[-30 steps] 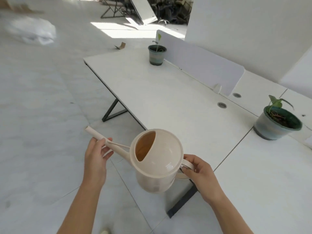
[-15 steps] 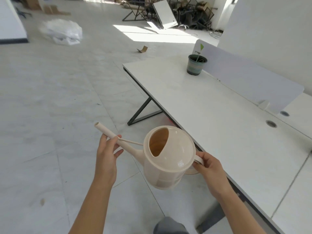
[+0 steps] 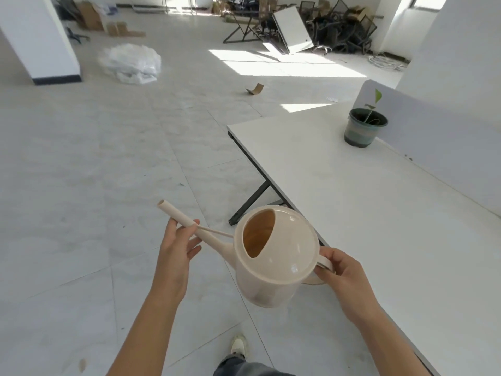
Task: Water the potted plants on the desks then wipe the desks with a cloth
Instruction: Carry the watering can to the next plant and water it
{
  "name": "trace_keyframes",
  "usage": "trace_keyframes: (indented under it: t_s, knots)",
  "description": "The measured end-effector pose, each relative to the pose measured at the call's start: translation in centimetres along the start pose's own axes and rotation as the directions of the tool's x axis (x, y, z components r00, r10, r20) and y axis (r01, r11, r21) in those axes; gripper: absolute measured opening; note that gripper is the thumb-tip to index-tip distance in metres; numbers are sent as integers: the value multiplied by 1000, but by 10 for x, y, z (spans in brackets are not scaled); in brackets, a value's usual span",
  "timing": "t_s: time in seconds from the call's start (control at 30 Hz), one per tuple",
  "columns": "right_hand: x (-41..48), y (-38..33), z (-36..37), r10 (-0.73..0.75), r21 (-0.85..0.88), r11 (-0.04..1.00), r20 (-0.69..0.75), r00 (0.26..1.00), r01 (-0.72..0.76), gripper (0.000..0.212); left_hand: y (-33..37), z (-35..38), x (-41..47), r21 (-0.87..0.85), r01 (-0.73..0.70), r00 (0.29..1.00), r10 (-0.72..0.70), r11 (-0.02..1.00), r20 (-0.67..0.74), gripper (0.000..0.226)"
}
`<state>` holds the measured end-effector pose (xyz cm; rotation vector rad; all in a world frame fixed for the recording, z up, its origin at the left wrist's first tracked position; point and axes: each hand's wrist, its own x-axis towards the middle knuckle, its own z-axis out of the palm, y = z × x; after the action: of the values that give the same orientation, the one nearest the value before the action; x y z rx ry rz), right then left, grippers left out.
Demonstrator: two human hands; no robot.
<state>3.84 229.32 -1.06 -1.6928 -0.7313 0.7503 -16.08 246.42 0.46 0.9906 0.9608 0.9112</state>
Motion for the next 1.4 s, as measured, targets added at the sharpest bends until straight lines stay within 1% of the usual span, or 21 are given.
trace_keyframes:
  t_s: [0.07,0.13,0.23,0.4,0.5,0.63,0.67,0.77,0.9,0.97,1.07,1.2,1.23,1.4]
  knots:
    - [34,-2,6,-4,3,1000,-2,1000,4,11,10,5,31,13,1,1000,-2,1000,14,27]
    - [68,-8,12,-4,15,1000,-11,1000,4,11,20,12,62,24,-14,1000,14,1000,12,26]
    - [116,-21,25,-6,10,1000,-28,1000,6,11,31,21,111,-6,-48,999,48,999,-5,25]
    - [168,-31,41,33,17,999,-80,996,-32,10,35,31,177,-56,-7,1000,7,998,8,24]
    - [196,-34,52,54,20,998,-140,989,-52,12,39,40,222,-58,15,998,-12,998,59,22]
    - [227,-35,72,113,90,992,-270,956,-92,20,44,49,284,-50,65,982,-55,997,179,21]
    - [234,-37,78,121,104,990,-308,944,-93,23,49,52,300,-49,72,975,-60,996,213,25]
    - [254,-50,97,131,154,986,-424,896,-72,30,62,63,343,-65,76,949,-52,995,310,50]
    - [276,-66,119,149,196,980,-568,810,-42,24,74,80,385,-90,93,908,-47,992,416,56]
    - [286,-71,126,170,216,975,-609,775,-44,23,72,89,406,-98,134,877,-72,986,475,52]
    - [293,-73,130,219,250,966,-656,722,-66,23,64,103,424,-85,177,822,-100,981,561,35]
    - [301,-75,120,265,287,955,-708,654,-76,25,55,133,438,-52,235,761,-150,971,632,23]
    - [303,-75,115,272,290,954,-723,635,-78,25,53,143,440,-34,240,746,-162,970,646,22]
    - [306,-65,83,296,308,949,-787,541,-70,23,37,196,444,69,230,668,-209,971,714,29]
